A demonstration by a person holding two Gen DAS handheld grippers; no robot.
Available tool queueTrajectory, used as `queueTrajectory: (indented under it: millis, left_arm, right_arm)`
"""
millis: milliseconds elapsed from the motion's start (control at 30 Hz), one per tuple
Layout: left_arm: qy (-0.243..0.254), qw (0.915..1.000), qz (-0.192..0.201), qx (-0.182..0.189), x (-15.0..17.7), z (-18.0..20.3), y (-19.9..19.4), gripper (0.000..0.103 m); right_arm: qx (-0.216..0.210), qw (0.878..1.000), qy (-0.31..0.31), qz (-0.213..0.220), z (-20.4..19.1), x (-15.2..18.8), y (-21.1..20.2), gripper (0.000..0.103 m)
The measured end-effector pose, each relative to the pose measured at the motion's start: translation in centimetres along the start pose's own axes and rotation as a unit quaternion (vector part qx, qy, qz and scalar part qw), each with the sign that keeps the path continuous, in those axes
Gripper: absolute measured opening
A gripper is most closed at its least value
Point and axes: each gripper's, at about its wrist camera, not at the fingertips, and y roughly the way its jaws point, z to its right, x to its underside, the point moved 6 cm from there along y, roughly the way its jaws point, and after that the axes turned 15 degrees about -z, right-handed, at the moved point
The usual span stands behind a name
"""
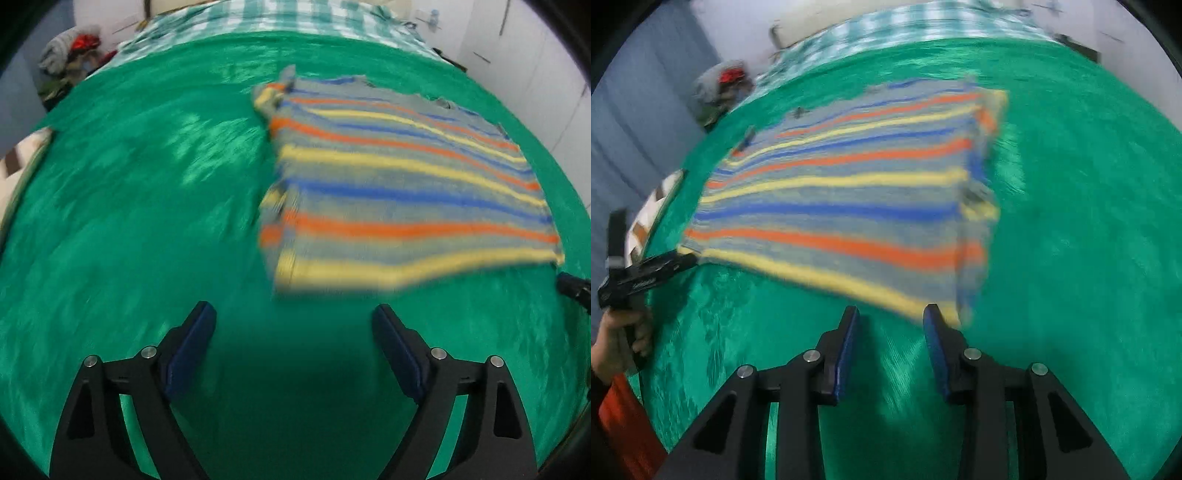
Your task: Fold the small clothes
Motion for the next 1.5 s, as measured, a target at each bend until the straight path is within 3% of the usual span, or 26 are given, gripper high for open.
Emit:
queueTrajectory:
  millis: [33,133,167,233,267,367,433,567,1500]
  left_arm:
    - [-0.003,0.9999,0.01,0.012,1.0,0.0,-0.9,0.089]
    - [-0.013,0.9989,0.039,0.024,3.0,0.9,-2.4,0.097]
    - [-0.014,0.9986,0.045,0.026,3.5,1.6,-2.2,0.098]
    - [-0.01,0.999,0.037,0.025,4.1,2.7,-0.8,0.098]
    - [-0.007,0.9996,0.026,0.012,4.5,3.2,0.1,0.098]
    - [0.02,0.9983,0.047,-0.027,5.5,4.4,0.8,0.101]
    - [0.028,0.9977,0.05,-0.037,5.8,4.7,1.2,0.102]
    - [0.029,0.9978,0.045,-0.039,5.3,4.5,1.9,0.102]
    - [0.039,0.9967,0.053,-0.048,6.7,5.3,1.5,0.102]
  right_arm:
    - [0.012,1.0,0.006,0.003,0.2,0.7,-0.6,0.037]
    - [0.036,0.998,0.011,0.043,-0.3,3.1,-3.0,0.058]
    - [0.041,0.997,0.018,0.058,-0.4,3.8,-3.5,0.067]
    - [0.047,0.995,0.033,0.079,-0.6,5.0,-3.7,0.074]
    - [0.051,0.995,0.042,0.081,-0.8,5.1,-3.3,0.076]
    - [0.08,0.992,0.056,0.079,-1.1,6.2,-0.8,0.078]
    - [0.092,0.989,0.044,0.103,-1.8,6.4,-0.2,0.083]
    - [0.103,0.99,0.029,0.096,-2.0,6.4,0.6,0.093]
    - [0.111,0.989,0.025,0.095,-2.1,6.4,1.2,0.096]
